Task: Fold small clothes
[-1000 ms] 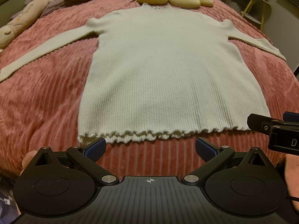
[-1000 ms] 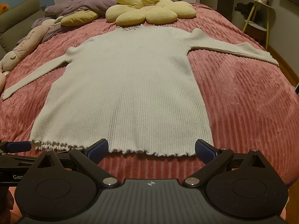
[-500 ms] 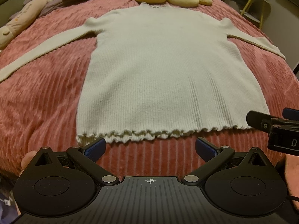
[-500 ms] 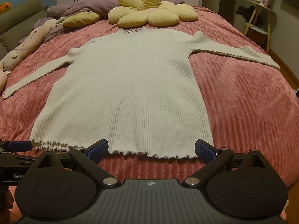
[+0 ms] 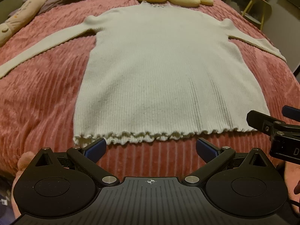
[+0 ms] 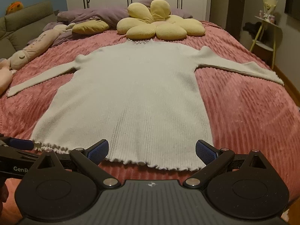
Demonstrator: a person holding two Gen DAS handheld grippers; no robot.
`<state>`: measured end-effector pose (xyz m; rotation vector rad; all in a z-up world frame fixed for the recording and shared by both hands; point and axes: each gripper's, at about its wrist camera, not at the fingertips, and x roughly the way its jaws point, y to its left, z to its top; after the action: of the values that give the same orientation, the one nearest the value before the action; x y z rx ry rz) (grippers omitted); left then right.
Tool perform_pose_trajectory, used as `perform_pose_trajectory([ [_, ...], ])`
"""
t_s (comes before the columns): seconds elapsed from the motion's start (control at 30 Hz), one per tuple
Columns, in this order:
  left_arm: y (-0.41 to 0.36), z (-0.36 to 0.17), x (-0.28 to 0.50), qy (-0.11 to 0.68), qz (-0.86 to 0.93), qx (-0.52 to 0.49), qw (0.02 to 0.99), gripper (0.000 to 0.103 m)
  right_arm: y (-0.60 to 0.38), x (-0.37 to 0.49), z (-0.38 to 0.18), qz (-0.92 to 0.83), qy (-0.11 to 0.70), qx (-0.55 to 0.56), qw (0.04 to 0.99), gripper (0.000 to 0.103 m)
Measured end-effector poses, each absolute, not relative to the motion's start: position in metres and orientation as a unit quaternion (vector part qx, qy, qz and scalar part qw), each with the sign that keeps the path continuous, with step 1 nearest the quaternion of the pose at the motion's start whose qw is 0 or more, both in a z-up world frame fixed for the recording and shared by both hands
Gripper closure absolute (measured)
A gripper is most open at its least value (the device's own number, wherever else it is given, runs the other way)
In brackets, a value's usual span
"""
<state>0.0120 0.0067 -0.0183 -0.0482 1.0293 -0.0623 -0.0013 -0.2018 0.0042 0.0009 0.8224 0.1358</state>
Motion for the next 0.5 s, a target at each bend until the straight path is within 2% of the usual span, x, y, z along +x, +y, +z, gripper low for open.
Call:
perform_pose_trajectory([
  [0.5,0.0065,-0.0285,0.0204,0.493,-0.033,-0.021,0.869,0.000,-0.2077,0.0050,-0.0001,0.109,0.394,0.032,0.912,0.004],
])
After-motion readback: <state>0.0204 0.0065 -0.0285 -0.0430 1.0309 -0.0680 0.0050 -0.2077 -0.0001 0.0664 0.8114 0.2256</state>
